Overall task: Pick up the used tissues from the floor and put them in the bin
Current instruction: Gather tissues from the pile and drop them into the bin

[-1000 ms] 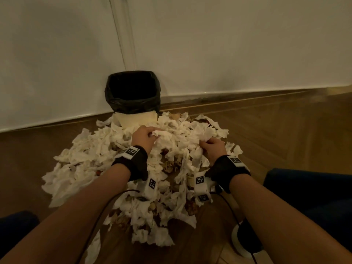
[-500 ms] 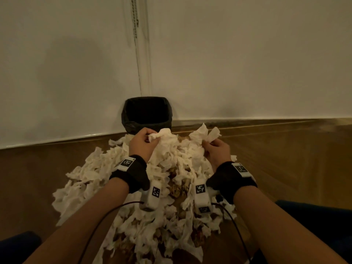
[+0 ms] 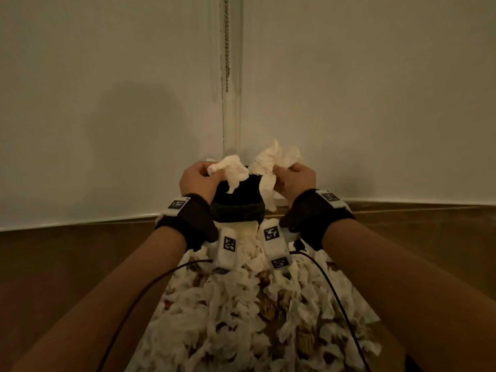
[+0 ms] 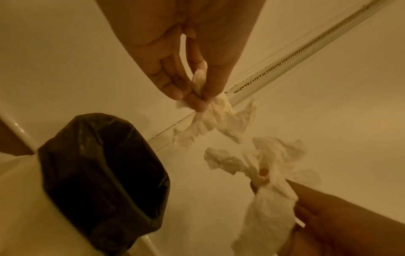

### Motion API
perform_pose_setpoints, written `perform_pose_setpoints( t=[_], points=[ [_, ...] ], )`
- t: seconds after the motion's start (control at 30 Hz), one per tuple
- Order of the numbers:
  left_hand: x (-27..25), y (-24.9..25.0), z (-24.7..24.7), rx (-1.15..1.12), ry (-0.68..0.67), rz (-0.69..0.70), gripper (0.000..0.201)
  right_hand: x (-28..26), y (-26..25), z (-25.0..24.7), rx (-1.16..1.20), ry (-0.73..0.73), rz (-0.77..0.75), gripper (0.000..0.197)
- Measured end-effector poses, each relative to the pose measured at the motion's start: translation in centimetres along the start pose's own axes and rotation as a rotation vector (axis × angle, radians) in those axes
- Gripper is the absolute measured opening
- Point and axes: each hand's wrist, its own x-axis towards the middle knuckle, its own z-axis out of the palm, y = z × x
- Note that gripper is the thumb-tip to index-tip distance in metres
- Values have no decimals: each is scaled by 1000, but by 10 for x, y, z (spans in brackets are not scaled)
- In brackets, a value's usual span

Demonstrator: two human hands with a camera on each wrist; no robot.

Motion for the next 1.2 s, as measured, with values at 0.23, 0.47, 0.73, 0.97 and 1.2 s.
perform_pose_setpoints(
  t=[0.23, 0.47, 0.73, 0.97, 1.2],
  points=[
    [31, -16, 15, 125, -18, -6, 27, 32, 14, 29, -108, -2, 8, 21],
    [40, -48, 29, 137, -174, -50, 37, 43, 48, 46, -131, -162, 197, 40],
    [33, -55, 27, -20, -126, -69, 31, 40, 57, 42, 70, -165, 271, 46],
    [-16, -59, 32, -9, -312, -43, 22, 18, 60, -8, 65, -1, 208, 35],
    [-76, -82, 46, 194, -556, -33, 17, -22, 104, -86, -72, 42, 279, 23]
  ],
)
